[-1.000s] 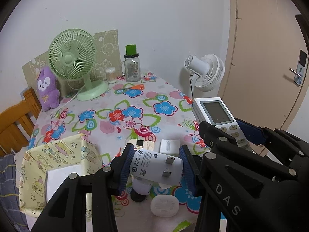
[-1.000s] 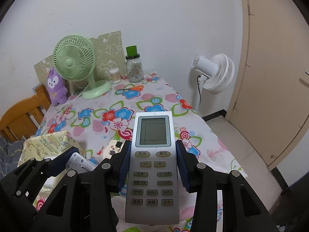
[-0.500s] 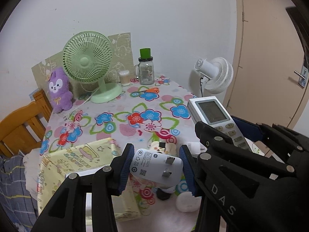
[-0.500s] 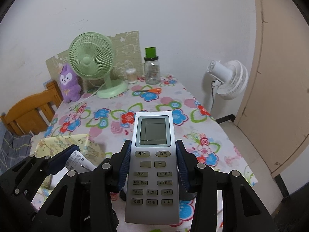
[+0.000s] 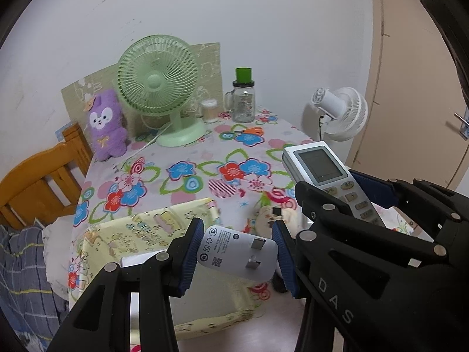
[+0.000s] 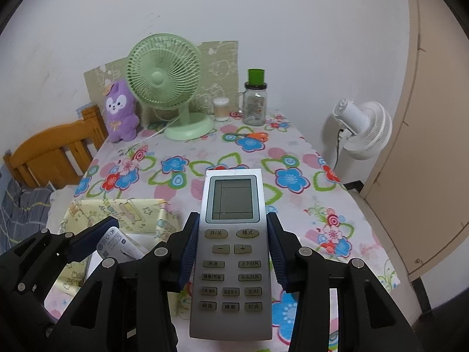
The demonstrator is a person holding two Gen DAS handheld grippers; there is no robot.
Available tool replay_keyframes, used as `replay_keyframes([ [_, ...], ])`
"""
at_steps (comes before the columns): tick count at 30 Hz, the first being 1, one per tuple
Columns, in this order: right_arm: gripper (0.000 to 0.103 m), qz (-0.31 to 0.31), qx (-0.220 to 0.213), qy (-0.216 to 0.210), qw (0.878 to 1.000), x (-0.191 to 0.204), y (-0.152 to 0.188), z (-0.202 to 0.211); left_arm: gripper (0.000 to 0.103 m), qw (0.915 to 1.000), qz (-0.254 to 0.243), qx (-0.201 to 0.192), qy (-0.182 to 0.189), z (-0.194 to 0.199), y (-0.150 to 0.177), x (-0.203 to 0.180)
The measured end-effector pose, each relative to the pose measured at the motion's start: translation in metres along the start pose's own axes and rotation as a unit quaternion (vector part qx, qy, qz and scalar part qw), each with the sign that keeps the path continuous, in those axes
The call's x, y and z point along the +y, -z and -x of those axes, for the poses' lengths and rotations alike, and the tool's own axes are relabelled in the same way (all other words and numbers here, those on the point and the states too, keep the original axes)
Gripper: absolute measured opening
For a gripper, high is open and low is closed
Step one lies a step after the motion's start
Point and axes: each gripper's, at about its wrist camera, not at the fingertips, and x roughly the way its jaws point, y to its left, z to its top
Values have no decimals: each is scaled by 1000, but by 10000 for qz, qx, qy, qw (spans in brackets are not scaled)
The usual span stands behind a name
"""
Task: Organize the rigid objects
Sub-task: 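Carry the charger with the left tool while the right tool carries the remote into the yellow box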
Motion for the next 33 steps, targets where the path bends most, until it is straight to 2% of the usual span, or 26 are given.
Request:
replay_keyframes([
  [18, 47, 476, 393, -408, 9973, 79, 0, -32, 50, 9979, 489, 298, -297, -11, 21, 72],
  [33, 47, 686, 880, -535, 9923, 115, 8, -72, 50, 9946, 676, 729, -307, -39, 39, 107],
])
